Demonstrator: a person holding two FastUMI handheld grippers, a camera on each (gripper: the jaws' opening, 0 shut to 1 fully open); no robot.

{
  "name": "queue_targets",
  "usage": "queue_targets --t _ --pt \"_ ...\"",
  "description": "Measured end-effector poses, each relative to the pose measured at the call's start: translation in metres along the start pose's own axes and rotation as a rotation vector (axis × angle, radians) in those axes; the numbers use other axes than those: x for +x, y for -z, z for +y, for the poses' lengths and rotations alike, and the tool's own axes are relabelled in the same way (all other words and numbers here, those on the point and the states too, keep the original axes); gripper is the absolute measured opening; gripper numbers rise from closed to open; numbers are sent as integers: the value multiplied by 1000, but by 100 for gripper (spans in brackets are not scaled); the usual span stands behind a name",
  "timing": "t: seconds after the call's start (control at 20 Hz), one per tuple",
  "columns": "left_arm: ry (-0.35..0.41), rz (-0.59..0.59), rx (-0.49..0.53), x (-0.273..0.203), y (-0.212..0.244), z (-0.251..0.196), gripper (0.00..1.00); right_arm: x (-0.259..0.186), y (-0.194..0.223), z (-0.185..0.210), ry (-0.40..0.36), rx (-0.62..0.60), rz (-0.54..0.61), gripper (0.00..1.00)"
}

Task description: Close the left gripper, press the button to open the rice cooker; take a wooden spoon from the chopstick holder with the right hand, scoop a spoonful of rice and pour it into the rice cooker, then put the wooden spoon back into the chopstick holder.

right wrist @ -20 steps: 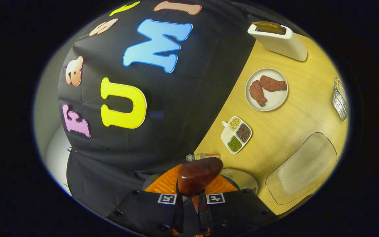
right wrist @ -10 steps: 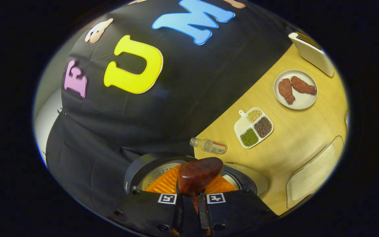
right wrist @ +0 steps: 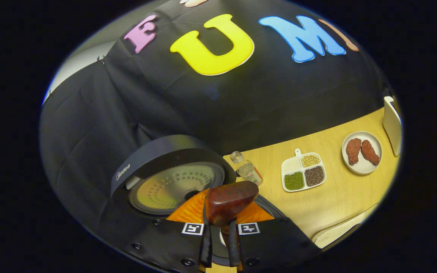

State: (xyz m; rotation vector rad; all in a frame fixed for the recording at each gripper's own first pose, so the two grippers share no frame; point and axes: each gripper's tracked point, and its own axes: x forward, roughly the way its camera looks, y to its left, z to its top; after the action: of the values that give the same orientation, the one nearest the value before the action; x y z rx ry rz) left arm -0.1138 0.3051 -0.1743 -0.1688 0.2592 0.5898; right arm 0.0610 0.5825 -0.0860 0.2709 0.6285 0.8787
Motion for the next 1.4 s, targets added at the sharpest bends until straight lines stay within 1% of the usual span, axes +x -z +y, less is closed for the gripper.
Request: queue_targets --t 0.05,0.1,0.15,0.2,0.25,0.35,0.4,0.45,0.5,0.55,0.6,0.65,0.7,0.75,0.8,0.85,0.9,0.95,1.0,1.1,1.2,1.25,1.3,1.35,1.4 --pt "3 -2 -2 -1 -1 -2 84 2 4 2 4 -52 5 19" --pt "7 -5 -3 -1 -2 -5 89 2 7 1 10 -107 5 18" --pt "5 -5 4 -1 -2 -7 89 3 10 2 11 -163 -2 19" --pt "0 -5 13 1 -1 -8 84 3 14 5 6 -216 -7 19" --pt "-4 -2 16 3 2 -10 89 4 18 7 2 -264 -4 19" --pt "0 5 -3 3 6 -14 89 5 32 13 -10 -331 22 19" --pt "2 6 -16 3 6 -16 84 8 38 16 -16 -356 36 19" --pt "7 7 -28 3 7 -19 89 9 41 18 -25 -383 42 19" --pt "9 8 -31 3 7 -20 89 9 45 21 -33 -414 45 19" --pt "9 10 -27 3 9 -20 84 10 47 23 -35 -449 44 23" --pt "6 13 -17 3 9 -18 89 10 50 25 -37 -488 42 19" --pt "0 16 -2 2 10 -16 84 12 52 28 -43 -528 45 19" --pt "-8 14 20 2 9 -13 89 12 54 29 -52 -571 49 19" --pt "-13 13 39 3 11 -11 89 11 57 32 -60 -619 52 15" --pt "-15 8 50 4 13 -10 84 11 60 35 -65 -669 53 15" --pt "-16 3 54 5 12 -10 89 11 64 37 -72 -720 55 15" --pt "-15 -1 52 5 11 -10 89 10 69 40 -84 -774 54 15" --pt "-16 -2 50 5 10 -10 89 8 74 43 -104 -840 49 19" --pt "-18 -2 55 5 11 -10 89 4 75 44 -110 -912 32 19" --pt "-31 -2 83 5 11 -5 89 0 80 45 -100 -1019 5 19" --pt "-35 -1 87 5 11 -4 89 -8 91 43 -111 -1057 7 19" --pt "-32 1 80 5 13 -7 84 -12 92 40 -107 -1068 4 19" --pt "-25 2 74 6 13 -10 89 -10 90 40 -100 -1074 -9 19" --pt "-19 0 80 6 12 -13 89 -12 87 40 -98 -1074 -22 19" --pt "-21 -8 99 7 9 -14 84 -13 87 39 -96 -1071 -38 19"
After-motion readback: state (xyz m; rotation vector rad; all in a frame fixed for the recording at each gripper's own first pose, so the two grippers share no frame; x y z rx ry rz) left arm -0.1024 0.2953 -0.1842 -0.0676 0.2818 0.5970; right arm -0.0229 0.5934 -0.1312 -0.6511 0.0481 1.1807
